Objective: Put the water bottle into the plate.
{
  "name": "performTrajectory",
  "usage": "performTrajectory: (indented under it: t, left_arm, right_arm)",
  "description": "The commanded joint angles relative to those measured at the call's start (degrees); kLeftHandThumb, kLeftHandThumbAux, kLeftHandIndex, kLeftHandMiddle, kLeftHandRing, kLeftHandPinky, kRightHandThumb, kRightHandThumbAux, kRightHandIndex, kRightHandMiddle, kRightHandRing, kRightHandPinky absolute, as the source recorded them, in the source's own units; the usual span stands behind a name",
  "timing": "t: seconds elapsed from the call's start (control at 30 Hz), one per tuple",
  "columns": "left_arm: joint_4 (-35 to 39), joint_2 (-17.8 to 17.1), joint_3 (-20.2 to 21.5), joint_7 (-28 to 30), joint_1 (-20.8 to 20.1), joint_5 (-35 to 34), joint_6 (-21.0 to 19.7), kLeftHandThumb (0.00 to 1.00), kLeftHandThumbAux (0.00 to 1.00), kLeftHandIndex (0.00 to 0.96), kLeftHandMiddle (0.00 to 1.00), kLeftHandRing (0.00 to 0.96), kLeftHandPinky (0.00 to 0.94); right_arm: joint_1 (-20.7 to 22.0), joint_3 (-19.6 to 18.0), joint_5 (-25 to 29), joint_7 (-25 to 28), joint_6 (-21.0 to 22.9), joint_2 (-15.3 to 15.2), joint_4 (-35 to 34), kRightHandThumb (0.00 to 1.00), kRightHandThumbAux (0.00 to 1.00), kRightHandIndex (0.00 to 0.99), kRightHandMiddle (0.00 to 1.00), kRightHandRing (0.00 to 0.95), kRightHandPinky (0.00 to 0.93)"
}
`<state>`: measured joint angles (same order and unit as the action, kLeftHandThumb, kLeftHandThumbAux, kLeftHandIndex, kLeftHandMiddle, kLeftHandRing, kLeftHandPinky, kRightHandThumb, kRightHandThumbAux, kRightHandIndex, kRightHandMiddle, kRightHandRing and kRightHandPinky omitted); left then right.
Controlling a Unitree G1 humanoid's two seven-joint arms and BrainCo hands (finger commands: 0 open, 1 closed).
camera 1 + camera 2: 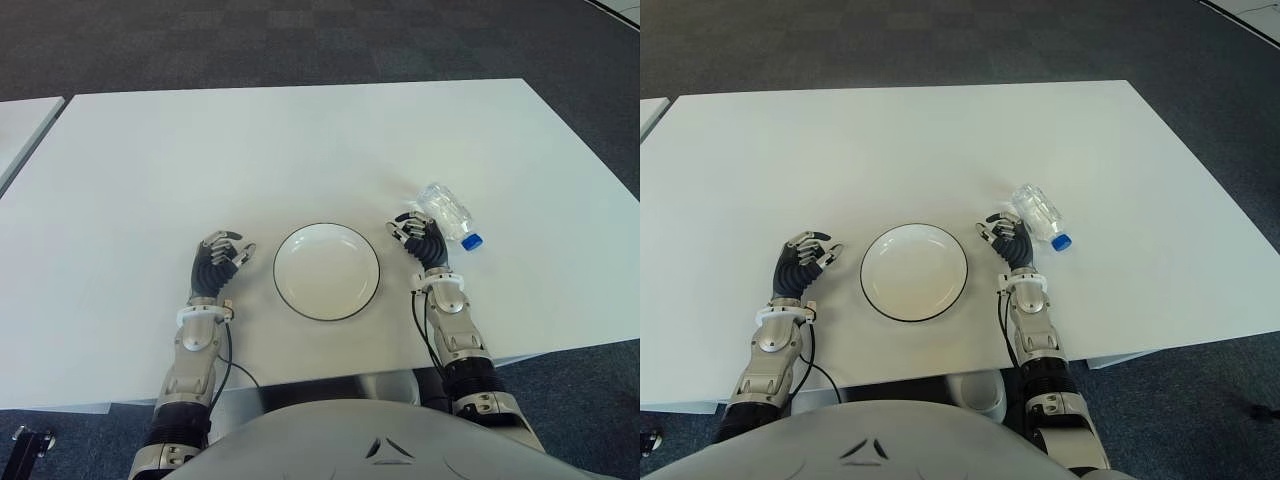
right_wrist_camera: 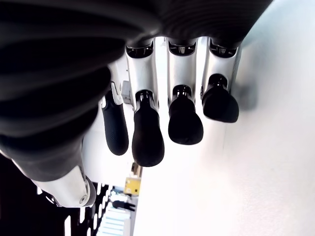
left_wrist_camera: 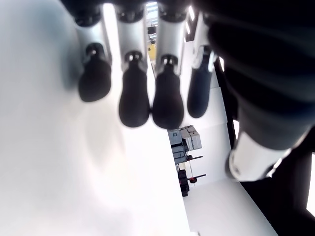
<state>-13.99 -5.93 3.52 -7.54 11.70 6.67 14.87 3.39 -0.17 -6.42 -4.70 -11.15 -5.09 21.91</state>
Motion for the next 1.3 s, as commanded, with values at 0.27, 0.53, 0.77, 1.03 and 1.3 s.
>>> performTrajectory:
  t: [0.27, 0.53, 0.77, 1.03, 1.3]
  left_arm:
    - [-1.0, 0.12, -0.66, 0.49, 1.37, 0.69, -2.03, 0.706, 0.715, 0.438, 0.748, 0.73, 0.725]
    - [-0.87, 0.23, -0.8, 0.54, 1.46, 0.69, -1.9, 0.706, 0.715, 0.437, 0.748, 0.731, 0.717]
    - [-0.61, 0.3, -0.92, 0.15, 1.58, 1.28, -2.22, 0.708, 0.715, 0.438, 0.746, 0.729, 0.709]
    - [-0.74, 0.32, -0.79, 0.96, 1.66, 0.55, -1.74, 0.709, 0.715, 0.438, 0.742, 0.725, 0.714]
    - [-0.65, 0.44, -0.69, 0.99, 1.82, 0.16, -1.77, 0.707, 0.715, 0.437, 0.747, 0.728, 0.721]
  right_arm:
    - [-1.34, -0.18, 0.42, 0.69, 2.8, 0.17, -0.27, 0.705, 0.728, 0.434, 0.747, 0.765, 0.778]
    - [-1.48, 0.3, -0.24, 0.21, 1.6, 0.55, -1.79, 0.705, 0.729, 0.434, 0.741, 0.755, 0.763]
    - [-0.07, 0.61, -0.42, -0.34, 0.54, 1.15, -4.13, 0.705, 0.729, 0.434, 0.744, 0.764, 0.795]
    - [1.66, 1.1, -0.62, -0.58, -0.47, 1.37, -8.04, 0.705, 0.73, 0.435, 0.753, 0.768, 0.778]
    - [5.75, 0.06, -0.34, -1.89, -5.09, 1.07, -5.51, 0.704, 0.729, 0.435, 0.722, 0.727, 0.725]
